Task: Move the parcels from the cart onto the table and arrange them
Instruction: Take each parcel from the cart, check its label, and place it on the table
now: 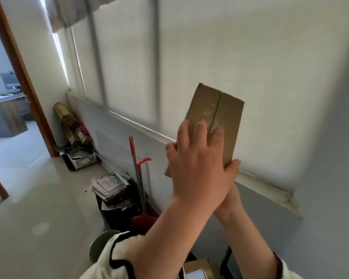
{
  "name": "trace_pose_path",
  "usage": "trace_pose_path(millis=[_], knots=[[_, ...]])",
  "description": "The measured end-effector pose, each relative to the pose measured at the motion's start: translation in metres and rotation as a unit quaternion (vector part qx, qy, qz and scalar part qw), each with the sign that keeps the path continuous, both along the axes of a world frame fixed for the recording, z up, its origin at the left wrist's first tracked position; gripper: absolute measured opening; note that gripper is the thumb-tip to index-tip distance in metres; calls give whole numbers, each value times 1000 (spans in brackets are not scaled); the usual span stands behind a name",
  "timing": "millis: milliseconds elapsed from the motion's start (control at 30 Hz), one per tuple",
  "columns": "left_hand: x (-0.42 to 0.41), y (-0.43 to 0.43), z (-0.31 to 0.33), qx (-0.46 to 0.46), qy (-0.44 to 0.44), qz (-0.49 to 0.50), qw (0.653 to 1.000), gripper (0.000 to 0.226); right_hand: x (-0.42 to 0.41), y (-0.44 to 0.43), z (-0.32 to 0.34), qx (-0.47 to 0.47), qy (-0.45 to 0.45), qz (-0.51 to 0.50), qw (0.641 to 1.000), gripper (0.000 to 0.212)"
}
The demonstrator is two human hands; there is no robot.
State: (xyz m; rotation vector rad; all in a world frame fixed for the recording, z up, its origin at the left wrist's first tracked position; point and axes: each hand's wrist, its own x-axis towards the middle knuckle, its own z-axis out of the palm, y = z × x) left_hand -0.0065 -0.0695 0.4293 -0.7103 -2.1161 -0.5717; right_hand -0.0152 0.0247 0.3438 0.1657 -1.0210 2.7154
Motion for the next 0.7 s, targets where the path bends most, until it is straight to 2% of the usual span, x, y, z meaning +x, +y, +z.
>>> trace_pose_path(millis=[67, 133, 200, 233, 267, 333, 400, 433, 467, 500, 567, 633, 700], knots=[[-9, -6, -1, 33, -19, -31, 999, 61, -2, 10, 0, 18, -2, 1, 1000, 58], [-23, -16, 1, 87, -69, -97, 989, 61, -1, 23, 8, 28, 14, -33, 999, 46], [-41, -28, 4, 164, -164, -193, 953, 57, 5, 32, 23, 97, 15, -95, 991, 46], [-51, -35, 5, 219, -222, -245, 918, 52, 10, 33, 32, 150, 18, -132, 980, 47], [-61, -40, 4, 283, -289, -302, 864, 47, 17, 32, 42, 209, 25, -171, 963, 48], [-80, -48, -6, 397, -404, -406, 718, 43, 29, 22, 63, 337, 28, -254, 906, 47], [-92, -50, -22, 448, -478, -476, 587, 42, 37, 5, 76, 465, 35, -321, 824, 46], [-94, -49, -29, 457, -502, -497, 540, 43, 39, -4, 80, 533, 38, -344, 772, 49], [-94, -48, -36, 462, -517, -510, 509, 44, 38, -10, 81, 592, 39, -355, 722, 52], [-96, -48, -43, 470, -524, -515, 489, 44, 36, -16, 81, 637, 39, -358, 682, 57], [-97, -48, -51, 482, -530, -518, 467, 44, 32, -21, 79, 680, 30, -350, 643, 62], [-100, -51, -52, 485, -532, -511, 469, 45, 29, -21, 78, 683, 25, -340, 646, 61], [-103, -55, -48, 483, -525, -498, 493, 47, 28, -20, 81, 658, 35, -335, 673, 61]])
